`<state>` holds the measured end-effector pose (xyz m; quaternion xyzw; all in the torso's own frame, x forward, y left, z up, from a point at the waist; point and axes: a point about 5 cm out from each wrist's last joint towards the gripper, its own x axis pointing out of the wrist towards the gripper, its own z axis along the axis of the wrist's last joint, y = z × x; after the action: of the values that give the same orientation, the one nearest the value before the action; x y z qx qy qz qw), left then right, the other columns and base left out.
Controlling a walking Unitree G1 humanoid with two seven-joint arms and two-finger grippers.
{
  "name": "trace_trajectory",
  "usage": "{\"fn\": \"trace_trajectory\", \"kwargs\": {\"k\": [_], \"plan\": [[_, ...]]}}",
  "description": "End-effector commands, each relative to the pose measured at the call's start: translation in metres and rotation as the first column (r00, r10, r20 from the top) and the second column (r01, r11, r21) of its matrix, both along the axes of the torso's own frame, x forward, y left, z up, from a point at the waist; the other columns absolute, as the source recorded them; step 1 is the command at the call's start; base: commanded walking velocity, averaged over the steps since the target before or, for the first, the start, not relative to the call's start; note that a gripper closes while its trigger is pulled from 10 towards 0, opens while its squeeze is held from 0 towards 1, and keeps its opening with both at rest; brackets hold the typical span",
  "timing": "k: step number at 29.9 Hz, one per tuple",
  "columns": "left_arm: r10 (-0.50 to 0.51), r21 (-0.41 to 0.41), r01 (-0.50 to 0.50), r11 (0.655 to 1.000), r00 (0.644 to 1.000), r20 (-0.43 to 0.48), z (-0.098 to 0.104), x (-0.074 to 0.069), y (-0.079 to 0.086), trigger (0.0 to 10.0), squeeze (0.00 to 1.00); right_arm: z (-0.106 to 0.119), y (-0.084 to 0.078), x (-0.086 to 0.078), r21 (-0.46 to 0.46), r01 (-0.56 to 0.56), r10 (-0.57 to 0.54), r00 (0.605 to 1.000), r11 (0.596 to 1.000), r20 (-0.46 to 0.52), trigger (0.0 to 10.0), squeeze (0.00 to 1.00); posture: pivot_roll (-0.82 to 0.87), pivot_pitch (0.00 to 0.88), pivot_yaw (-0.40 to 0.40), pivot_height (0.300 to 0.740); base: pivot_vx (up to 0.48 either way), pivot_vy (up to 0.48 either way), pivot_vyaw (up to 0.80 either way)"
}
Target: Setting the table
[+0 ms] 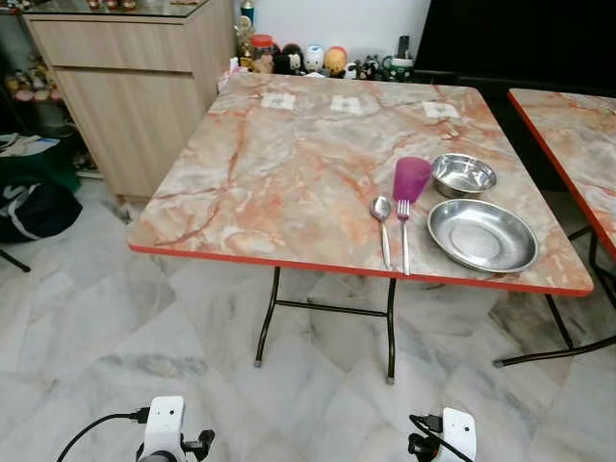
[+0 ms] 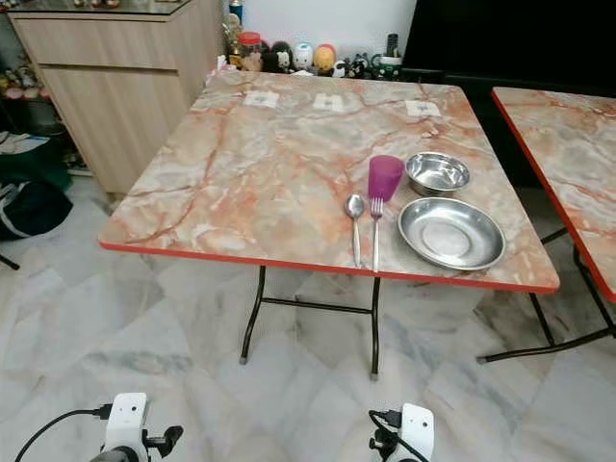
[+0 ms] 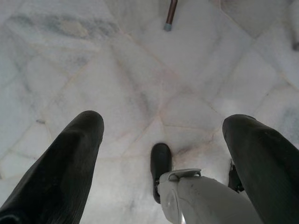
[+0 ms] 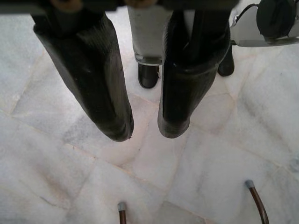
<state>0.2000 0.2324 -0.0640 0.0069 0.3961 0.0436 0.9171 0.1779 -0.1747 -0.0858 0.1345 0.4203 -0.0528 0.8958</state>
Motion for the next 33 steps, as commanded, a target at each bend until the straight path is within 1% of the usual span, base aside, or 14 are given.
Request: {"fn": "trace_trajectory", "kwargs": {"k": [1, 16, 19, 21, 22, 23, 25, 29, 30, 31, 32, 33], "plan": [[0.006, -0.010, -0.006, 1.000, 1.000, -0.018, -0.004, -0.005, -0.002, 10.0, 0.00, 0.000, -0.002, 0.000, -0.005, 0.004, -0.004, 1.000, 1.000, 0.001, 10.0, 0.00, 0.13, 0.022, -0.078, 0.740, 0.000, 0.000, 0.00], [0.006, -0.017, -0.007, 1.000, 1.000, -0.015, -0.004, -0.006, -0.004, 10.0, 0.00, 0.000, -0.003, -0.001, -0.011, -0.006, 0.006, 1.000, 1.000, -0.004, 10.0, 0.00, 0.12, 0.023, -0.081, 0.740, 0.000, 0.000, 0.00], [0.006, -0.019, -0.006, 1.000, 1.000, -0.016, -0.005, -0.007, -0.005, 10.0, 0.00, 0.001, -0.005, 0.001, -0.033, 0.006, -0.006, 1.000, 0.999, 0.020, 10.0, 0.00, 0.12, 0.024, -0.084, 0.740, 0.000, 0.000, 0.00], [0.009, -0.019, -0.009, 1.000, 1.000, -0.016, -0.005, -0.008, -0.004, 10.0, 0.00, 0.005, -0.007, 0.004, -0.064, 0.027, -0.022, 0.997, 0.998, 0.076, 10.0, 0.00, 0.12, 0.026, -0.086, 0.740, 0.000, 0.000, 0.00], [0.009, -0.019, -0.009, 1.000, 1.000, -0.016, -0.005, -0.008, -0.004, 10.0, 0.00, 0.005, -0.007, 0.004, -0.064, 0.027, -0.022, 0.997, 0.998, 0.076, 10.0, 0.00, 0.12, 0.026, -0.086, 0.740, 0.000, 0.000, 0.00], [0.011, -0.018, -0.011, 1.000, 1.000, -0.016, -0.005, -0.008, -0.004, 10.0, 0.00, 0.006, -0.008, 0.005, -0.062, 0.048, -0.042, 0.994, 0.997, 0.102, 10.0, 0.00, 0.12, 0.026, -0.087, 0.740, 0.000, 0.000, 0.00], [0.010, -0.017, -0.011, 1.000, 1.000, -0.016, -0.005, -0.009, -0.004, 10.0, 0.00, 0.007, -0.009, 0.005, -0.058, 0.071, -0.064, 0.991, 0.996, 0.116, 10.0, 0.00, 0.11, 0.024, -0.089, 0.740, 0.000, 0.000, 0.00], [0.010, -0.018, -0.010, 1.000, 1.000, -0.018, -0.006, -0.010, -0.004, 10.0, 0.00, 0.009, -0.012, 0.006, -0.077, 0.113, -0.101, 0.984, 0.991, 0.145, 10.0, 0.00, 0.11, 0.026, -0.093, 0.740, 0.000, 0.000, 0.00], [0.010, -0.019, -0.010, 1.000, 1.000, -0.018, -0.006, -0.010, -0.005, 10.0, 0.00, 0.023, -0.010, 0.024, -0.098, 0.122, -0.093, 0.961, 0.988, 0.261, 10.0, 0.00, 0.11, 0.027, -0.094, 0.740, 0.000, 0.000, 0.00], [0.010, -0.021, -0.010, 1.000, 1.000, -0.017, -0.006, -0.010, -0.005, 10.0, 0.00, 0.044, -0.010, 0.045, -0.113, 0.165, -0.102, 0.897, 0.980, 0.430, 10.0, 0.00, 0.11, 0.028, -0.094, 0.740, 0.000, 0.000, 0.00], [0.010, -0.021, -0.010, 1.000, 1.000, -0.017, -0.006, -0.010, -0.005, 10.0, 0.00, 0.050, -0.011, 0.048, -0.123, 0.184, -0.105, 0.874, 0.975, 0.475, 10.0, 0.00, 0.11, 0.028, -0.094, 0.740, 0.000, 0.000, 0.00], [0.010, -0.021, -0.010, 1.000, 1.000, -0.019, -0.007, -0.010, -0.005, 10.0, 0.00, 0.054, -0.015, 0.047, -0.159, 0.212, -0.103, 0.851, 0.964, 0.515, 10.0, 0.00, 0.10, 0.026, -0.094, 0.740, 0.000, 0.000, 0.00]]}}
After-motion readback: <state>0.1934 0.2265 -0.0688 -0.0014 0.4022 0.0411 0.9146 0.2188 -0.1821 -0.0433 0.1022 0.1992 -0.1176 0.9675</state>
